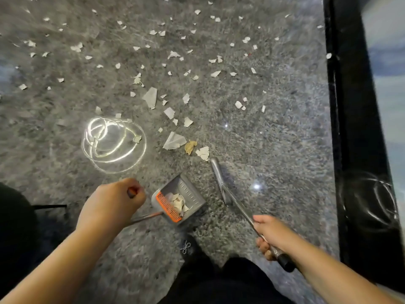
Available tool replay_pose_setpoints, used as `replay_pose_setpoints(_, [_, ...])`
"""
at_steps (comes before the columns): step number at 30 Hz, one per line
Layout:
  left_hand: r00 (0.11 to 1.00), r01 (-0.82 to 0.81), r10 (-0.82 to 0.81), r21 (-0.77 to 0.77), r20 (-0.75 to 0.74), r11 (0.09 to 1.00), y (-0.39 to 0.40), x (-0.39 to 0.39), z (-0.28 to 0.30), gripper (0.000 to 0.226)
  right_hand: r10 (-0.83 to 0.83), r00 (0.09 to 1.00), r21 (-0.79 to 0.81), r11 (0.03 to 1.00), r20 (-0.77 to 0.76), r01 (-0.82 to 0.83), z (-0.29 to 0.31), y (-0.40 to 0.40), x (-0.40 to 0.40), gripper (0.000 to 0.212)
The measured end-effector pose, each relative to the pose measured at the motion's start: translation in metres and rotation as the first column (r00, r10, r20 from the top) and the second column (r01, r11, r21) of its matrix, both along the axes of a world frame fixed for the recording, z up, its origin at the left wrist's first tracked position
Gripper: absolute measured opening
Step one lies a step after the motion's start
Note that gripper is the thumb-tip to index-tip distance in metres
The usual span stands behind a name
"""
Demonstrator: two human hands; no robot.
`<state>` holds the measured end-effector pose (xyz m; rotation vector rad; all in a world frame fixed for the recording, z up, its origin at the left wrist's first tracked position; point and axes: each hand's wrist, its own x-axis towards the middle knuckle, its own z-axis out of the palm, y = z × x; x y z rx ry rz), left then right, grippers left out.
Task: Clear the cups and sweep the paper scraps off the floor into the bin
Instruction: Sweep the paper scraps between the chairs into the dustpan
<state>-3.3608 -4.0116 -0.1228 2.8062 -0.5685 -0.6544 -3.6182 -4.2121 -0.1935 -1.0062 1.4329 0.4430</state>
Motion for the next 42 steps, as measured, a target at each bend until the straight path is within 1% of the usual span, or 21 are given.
replay_pose_setpoints(3, [1.0,0.025,-0.025,-0.027,0.009,0.999,-0.002,-0.012,0.005,0.009,-0.093,0.996,-0.036,0.995,-0.005,0.093,-0.006,0.009,-0.021,0.037])
replay_pose_setpoints(6, [0.999,0.031,-0.03,-0.037,0.024,0.999,0.001,-0.024,0.007,0.019,-0.142,0.99,-0.076,0.987,0.016,0.143,-0.015,0.019,-0.039,0.043])
replay_pose_setpoints(10, [0.997,0.04,-0.037,-0.043,0.071,0.998,0.008,-0.036,0.011,0.013,-0.194,0.981,-0.075,0.978,0.003,0.194,-0.031,0.028,-0.053,0.045])
replay_pose_setpoints(14, [0.995,0.033,-0.027,-0.064,0.093,0.997,0.017,-0.035,0.017,0.008,-0.236,0.972,-0.05,0.971,-0.011,0.236,-0.049,0.041,-0.051,0.046])
replay_pose_setpoints(18, [0.994,0.012,-0.004,-0.069,0.112,0.998,0.027,-0.008,0.019,0.009,-0.319,0.948,0.053,0.946,-0.025,0.32,-0.062,0.055,-0.018,0.04])
replay_pose_setpoints(24, [0.996,-0.002,0.01,-0.084,0.091,0.996,0.035,0.056,0.021,0.011,-0.483,0.875,0.178,0.865,0.038,0.469,-0.058,0.075,0.072,0.032])
replay_pose_setpoints(26, [0.995,0.0,0.008,-0.085,0.096,0.996,0.039,0.079,0.022,0.011,-0.514,0.856,0.215,0.843,0.051,0.493,-0.055,0.074,0.105,0.027])
replay_pose_setpoints(29, [0.994,0.014,-0.007,-0.066,0.107,0.998,0.044,0.112,0.021,0.011,-0.519,0.852,0.23,0.839,0.069,0.493,-0.053,0.068,0.157,0.015])
replay_pose_setpoints(32, [0.993,0.025,-0.019,-0.049,0.119,0.998,0.046,0.144,0.016,0.009,-0.514,0.855,0.244,0.839,0.064,0.487,-0.053,0.056,0.204,0.018])
replay_pose_setpoints(35, [0.992,0.023,-0.017,-0.048,0.122,0.999,0.046,0.171,0.01,0.008,-0.495,0.864,0.254,0.851,0.09,0.46,-0.049,0.042,0.241,0.017])
replay_pose_setpoints(37, [0.992,0.028,-0.023,-0.04,0.124,0.999,0.047,0.187,0.007,0.008,-0.466,0.878,0.239,0.869,0.107,0.432,-0.046,0.035,0.26,0.022])
replay_pose_setpoints(39, [0.993,0.021,-0.016,-0.044,0.113,0.999,0.048,0.203,0.005,0.007,-0.425,0.897,0.202,0.896,0.126,0.396,-0.045,0.031,0.273,0.034])
replay_pose_setpoints(42, [0.993,-0.006,0.012,-0.052,0.116,0.999,0.049,0.224,0.003,0.006,-0.329,0.931,0.114,0.943,0.16,0.314,-0.04,0.025,0.281,0.039])
